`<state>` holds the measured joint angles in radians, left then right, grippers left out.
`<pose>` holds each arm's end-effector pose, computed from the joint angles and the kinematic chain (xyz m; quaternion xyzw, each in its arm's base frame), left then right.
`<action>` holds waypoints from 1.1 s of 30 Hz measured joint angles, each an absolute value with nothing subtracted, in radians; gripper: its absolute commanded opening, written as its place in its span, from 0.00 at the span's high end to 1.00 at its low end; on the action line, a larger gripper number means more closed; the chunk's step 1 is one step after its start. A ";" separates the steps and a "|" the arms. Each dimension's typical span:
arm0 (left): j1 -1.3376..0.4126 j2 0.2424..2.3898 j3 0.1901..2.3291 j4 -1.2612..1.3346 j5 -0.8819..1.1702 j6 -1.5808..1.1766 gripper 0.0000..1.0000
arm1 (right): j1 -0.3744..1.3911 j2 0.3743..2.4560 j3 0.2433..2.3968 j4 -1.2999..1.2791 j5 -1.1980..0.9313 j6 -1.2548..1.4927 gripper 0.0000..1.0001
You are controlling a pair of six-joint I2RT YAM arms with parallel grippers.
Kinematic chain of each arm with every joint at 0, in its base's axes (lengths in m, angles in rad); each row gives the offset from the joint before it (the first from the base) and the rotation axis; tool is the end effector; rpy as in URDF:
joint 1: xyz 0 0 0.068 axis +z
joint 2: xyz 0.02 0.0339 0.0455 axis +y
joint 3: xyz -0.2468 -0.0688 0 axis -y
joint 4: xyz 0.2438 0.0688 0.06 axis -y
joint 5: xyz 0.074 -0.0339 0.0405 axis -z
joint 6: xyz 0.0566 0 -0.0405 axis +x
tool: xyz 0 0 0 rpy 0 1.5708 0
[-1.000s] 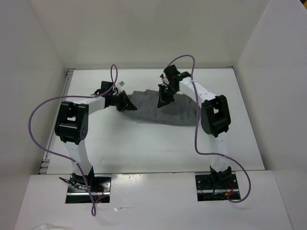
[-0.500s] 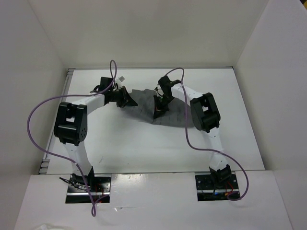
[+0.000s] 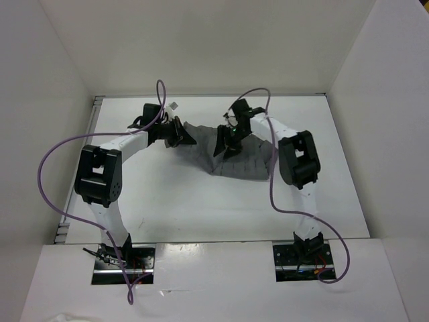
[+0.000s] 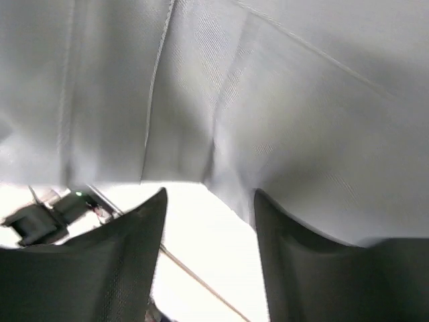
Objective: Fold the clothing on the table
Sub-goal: Fold the skirt
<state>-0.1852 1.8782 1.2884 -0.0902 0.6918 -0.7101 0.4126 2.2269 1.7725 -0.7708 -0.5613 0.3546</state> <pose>0.4082 -0.1132 0.1891 -0.0792 0.8578 -0.4513 0.2329 0.4068 0.2110 0.1413 -0.0751 0.9448 0.3149 0.0511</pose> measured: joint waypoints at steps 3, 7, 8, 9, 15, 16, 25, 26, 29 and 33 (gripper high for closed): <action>-0.184 1.878 1.294 -0.097 0.686 -0.707 1.00 | 0.325 2.085 1.711 -0.774 -0.508 0.374 0.37; -0.185 1.878 1.311 -0.108 0.685 -0.706 1.00 | 0.180 1.934 1.622 -0.772 -0.393 0.396 0.37; -0.184 1.878 1.319 -0.112 0.685 -0.705 1.00 | 0.147 1.913 1.590 -0.771 -0.358 0.402 0.37; -0.185 1.878 1.325 -0.115 0.685 -0.703 1.00 | 0.118 1.900 1.554 -0.774 -0.324 0.407 0.37; -0.184 1.879 1.365 -0.135 0.686 -0.682 1.00 | 0.086 1.935 1.389 -0.798 -0.210 0.426 0.38; -0.184 1.879 1.370 -0.140 0.685 -0.678 1.00 | 0.088 1.945 1.383 -0.799 -0.208 0.427 0.38; -0.247 1.980 1.578 -0.318 0.661 -0.549 1.00 | 0.092 2.021 1.396 -0.767 -0.260 0.434 0.85; -0.274 2.009 1.636 -0.363 0.651 -0.523 1.00 | 0.093 2.025 1.402 -0.767 -0.267 0.436 0.86; -0.365 2.093 1.791 -0.457 0.603 -0.453 1.00 | 0.101 2.035 1.417 -0.765 -0.277 0.437 0.87; -0.495 2.170 1.934 -0.564 0.536 -0.392 1.00 | 0.113 2.043 1.429 -0.762 -0.284 0.434 0.87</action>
